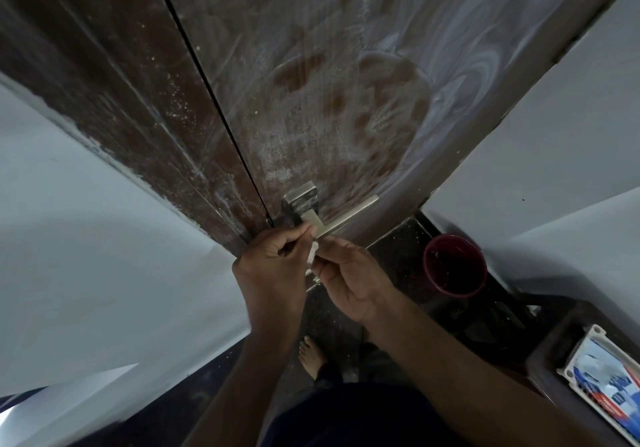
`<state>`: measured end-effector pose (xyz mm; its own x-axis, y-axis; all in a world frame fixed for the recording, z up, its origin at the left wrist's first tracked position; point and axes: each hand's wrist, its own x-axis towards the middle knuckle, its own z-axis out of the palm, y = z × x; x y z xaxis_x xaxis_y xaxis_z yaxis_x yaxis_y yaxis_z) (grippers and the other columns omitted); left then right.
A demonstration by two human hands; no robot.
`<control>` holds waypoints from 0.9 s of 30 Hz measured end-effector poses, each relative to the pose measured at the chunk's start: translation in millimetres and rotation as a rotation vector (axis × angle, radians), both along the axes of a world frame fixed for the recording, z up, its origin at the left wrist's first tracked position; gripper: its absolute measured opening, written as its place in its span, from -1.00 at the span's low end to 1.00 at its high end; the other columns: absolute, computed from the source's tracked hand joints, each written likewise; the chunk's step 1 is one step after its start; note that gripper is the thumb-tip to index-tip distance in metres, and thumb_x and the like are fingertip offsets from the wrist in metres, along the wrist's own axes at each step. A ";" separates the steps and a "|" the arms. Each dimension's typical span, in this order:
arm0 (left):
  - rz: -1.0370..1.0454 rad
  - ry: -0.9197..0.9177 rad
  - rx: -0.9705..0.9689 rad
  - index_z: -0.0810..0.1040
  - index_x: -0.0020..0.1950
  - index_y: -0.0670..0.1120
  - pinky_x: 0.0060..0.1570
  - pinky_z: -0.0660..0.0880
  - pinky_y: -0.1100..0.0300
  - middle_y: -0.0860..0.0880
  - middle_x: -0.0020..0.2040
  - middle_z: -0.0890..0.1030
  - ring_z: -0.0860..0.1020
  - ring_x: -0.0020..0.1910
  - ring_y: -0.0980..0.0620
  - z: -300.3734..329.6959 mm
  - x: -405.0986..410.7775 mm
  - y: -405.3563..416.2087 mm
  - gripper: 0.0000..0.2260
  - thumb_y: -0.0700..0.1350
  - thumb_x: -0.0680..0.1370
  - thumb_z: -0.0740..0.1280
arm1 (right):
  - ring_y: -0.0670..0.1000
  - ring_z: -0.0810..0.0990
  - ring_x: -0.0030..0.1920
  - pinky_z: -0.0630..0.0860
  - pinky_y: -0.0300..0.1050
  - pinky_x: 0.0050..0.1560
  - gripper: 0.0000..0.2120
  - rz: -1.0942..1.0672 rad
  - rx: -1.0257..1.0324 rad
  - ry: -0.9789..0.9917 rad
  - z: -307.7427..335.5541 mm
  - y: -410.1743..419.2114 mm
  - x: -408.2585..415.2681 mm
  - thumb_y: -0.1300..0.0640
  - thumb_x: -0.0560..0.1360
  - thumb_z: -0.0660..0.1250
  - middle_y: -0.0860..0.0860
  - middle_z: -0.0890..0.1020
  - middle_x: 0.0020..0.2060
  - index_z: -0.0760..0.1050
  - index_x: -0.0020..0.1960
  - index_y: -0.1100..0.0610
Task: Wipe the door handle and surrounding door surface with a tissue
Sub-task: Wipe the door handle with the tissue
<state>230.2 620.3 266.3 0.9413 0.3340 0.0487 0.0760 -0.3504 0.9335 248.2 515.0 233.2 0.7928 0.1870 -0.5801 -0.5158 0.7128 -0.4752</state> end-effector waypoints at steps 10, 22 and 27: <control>0.016 0.024 -0.049 0.74 0.07 -0.07 -0.11 0.49 0.56 0.28 -0.14 0.67 0.66 -0.12 0.40 1.8 -1.4 -1.9 -0.83 -0.20 0.49 0.54 | 0.26 0.60 0.21 0.50 0.08 0.32 -0.54 -0.136 -0.179 0.009 18.1 -18.9 -21.9 0.28 0.39 0.42 0.34 0.62 0.15 0.48 0.24 0.46; 0.125 0.201 -0.316 0.76 0.00 0.04 -0.13 0.59 0.32 0.14 -0.20 0.76 0.73 -0.18 0.17 -1.0 0.9 -0.9 -0.86 -0.16 0.50 0.53 | 0.08 0.56 0.04 0.41 -0.26 0.02 -0.59 0.371 -1.762 -0.913 51.8 -0.5 -0.4 0.04 0.49 0.10 0.08 0.68 -0.04 0.62 0.04 0.24; 0.129 0.214 -0.322 0.73 -0.09 0.16 -0.19 0.57 0.35 0.14 -0.28 0.74 0.68 -0.31 0.21 4.8 2.6 -1.5 -0.84 -0.13 0.49 0.54 | 0.08 0.48 0.10 0.06 -0.11 -0.01 -0.81 0.444 -1.972 -0.741 62.0 -5.8 12.3 0.26 0.48 0.31 -0.01 0.68 -0.13 0.64 0.01 0.08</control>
